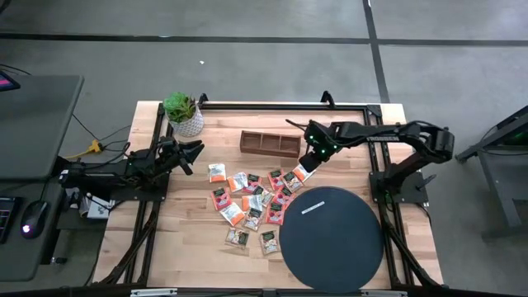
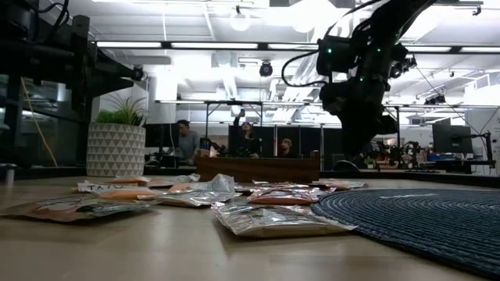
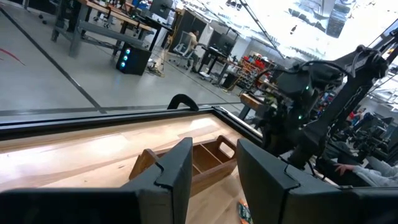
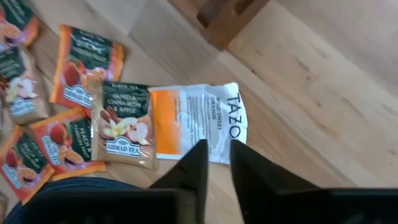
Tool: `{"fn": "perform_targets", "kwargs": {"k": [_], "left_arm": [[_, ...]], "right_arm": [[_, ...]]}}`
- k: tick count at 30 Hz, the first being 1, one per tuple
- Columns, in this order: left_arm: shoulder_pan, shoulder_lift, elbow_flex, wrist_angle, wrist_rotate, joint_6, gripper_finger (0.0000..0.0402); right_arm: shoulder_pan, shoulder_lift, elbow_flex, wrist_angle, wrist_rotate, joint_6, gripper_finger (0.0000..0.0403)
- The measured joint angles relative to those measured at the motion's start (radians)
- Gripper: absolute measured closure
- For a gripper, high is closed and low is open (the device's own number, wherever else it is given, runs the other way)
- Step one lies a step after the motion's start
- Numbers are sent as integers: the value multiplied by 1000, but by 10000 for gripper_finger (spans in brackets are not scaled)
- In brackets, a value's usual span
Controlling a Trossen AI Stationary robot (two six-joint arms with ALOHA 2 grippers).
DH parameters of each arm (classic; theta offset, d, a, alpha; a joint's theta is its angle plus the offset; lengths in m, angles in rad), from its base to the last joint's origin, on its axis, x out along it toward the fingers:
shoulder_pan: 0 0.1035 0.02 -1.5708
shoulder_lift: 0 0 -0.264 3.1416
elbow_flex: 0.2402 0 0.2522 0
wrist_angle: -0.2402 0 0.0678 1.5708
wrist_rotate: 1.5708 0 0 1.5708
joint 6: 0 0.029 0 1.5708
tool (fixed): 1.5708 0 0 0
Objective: Pick & Place Tea
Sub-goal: Put the white orange tea sachet into the right section of the wooden organizer
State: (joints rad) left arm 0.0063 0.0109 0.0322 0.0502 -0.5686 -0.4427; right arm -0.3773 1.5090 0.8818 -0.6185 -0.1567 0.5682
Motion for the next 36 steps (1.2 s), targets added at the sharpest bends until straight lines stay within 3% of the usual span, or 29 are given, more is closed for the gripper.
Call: {"fn": "perform_targets", "kwargs": {"k": [7, 12, 15, 21, 36], "left_arm": [[0, 0, 0, 0, 0, 0, 278], [0, 0, 0, 0, 0, 0, 278], [0, 0, 0, 0, 0, 0, 278], [0, 0, 0, 0, 0, 0, 278], [0, 0, 0, 0, 0, 0, 278]], "right_arm": [[20, 63, 19, 8, 34, -24, 205], [28, 126, 96, -75, 136, -114, 157], [32, 173, 152, -142, 172, -151, 150], [50, 264, 239, -241, 137, -103, 149], [56, 320, 233, -248, 140, -28, 149]]}}
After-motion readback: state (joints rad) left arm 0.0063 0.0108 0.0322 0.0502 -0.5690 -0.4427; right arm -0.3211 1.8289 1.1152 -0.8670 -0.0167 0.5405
